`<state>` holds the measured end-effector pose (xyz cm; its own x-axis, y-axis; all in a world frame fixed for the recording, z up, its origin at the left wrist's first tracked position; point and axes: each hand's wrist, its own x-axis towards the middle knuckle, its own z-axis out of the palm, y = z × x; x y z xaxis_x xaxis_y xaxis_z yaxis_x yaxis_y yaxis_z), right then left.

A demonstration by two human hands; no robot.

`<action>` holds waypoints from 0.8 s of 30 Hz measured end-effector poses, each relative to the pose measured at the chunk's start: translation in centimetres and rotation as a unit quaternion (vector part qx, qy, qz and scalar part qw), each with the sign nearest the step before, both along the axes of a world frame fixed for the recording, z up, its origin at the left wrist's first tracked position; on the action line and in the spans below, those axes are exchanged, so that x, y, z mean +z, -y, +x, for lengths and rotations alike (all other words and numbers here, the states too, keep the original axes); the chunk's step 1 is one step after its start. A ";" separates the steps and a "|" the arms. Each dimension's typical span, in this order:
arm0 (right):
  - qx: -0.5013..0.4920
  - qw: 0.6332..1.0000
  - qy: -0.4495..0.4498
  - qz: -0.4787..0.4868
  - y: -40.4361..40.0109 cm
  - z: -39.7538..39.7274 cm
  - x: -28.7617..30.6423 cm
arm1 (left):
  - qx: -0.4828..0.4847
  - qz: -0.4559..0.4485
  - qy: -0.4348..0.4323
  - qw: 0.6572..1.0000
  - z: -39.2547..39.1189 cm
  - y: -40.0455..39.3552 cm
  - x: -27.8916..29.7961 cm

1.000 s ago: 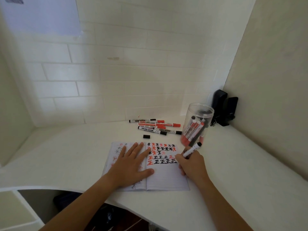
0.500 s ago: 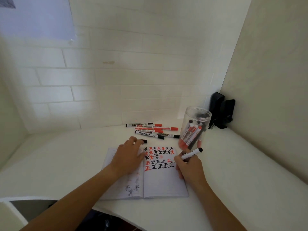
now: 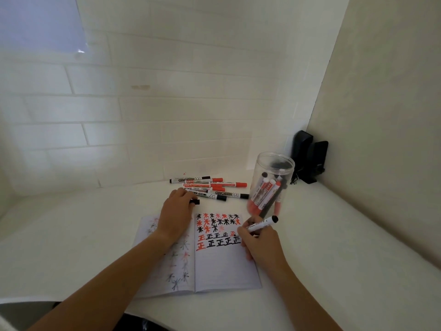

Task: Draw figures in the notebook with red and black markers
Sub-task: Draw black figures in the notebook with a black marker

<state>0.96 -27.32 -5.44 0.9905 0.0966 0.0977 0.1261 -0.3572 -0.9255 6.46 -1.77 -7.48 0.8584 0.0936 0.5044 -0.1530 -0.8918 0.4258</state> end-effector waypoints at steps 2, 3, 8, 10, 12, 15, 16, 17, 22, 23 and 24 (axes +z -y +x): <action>-0.003 1.000 0.006 0.017 0.0 0.0 0.1 | -0.008 0.003 0.030 1.000 -0.9 0.5 0.6; -0.004 1.000 0.011 0.026 0.1 0.0 0.2 | -0.020 0.000 0.041 0.999 -1.7 0.9 0.8; 0.025 0.997 0.056 0.038 -0.1 -0.6 0.8 | -0.111 -0.026 0.041 0.993 -6.4 2.7 0.6; 0.051 0.996 0.058 0.038 -0.4 -0.9 0.9 | -0.138 -0.031 0.031 0.990 -7.8 3.0 0.4; 0.081 0.993 0.045 0.076 -0.7 -1.2 1.1 | -0.155 -0.040 0.022 0.987 -8.6 2.9 0.2; 0.114 0.982 0.011 0.152 -1.2 -1.7 1.4 | -0.155 -0.061 0.010 0.986 -9.0 2.8 0.0; 0.123 0.980 0.008 0.159 -1.2 -1.9 1.5 | -0.157 -0.064 0.009 0.985 -9.0 2.8 0.1; 0.131 0.979 0.009 0.156 -1.3 -2.1 1.5 | -0.162 -0.066 0.006 0.984 -9.0 2.8 0.2; 0.150 0.980 0.009 0.131 -1.5 -2.3 1.1 | -0.180 -0.077 0.009 0.981 -9.1 2.8 0.4; 0.149 0.980 0.009 0.127 -1.5 -2.3 1.1 | -0.180 -0.077 0.010 0.981 -9.1 2.9 0.4; 0.150 0.981 0.009 0.125 -1.6 -2.3 1.0 | -0.181 -0.075 0.012 0.980 -9.1 2.9 0.4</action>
<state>-1.30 -25.73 -4.40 0.9192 0.3536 0.1731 0.2081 -0.0633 -0.9761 -2.68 -4.69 -7.04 0.8373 -0.1406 0.5284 -0.4598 -0.7040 0.5413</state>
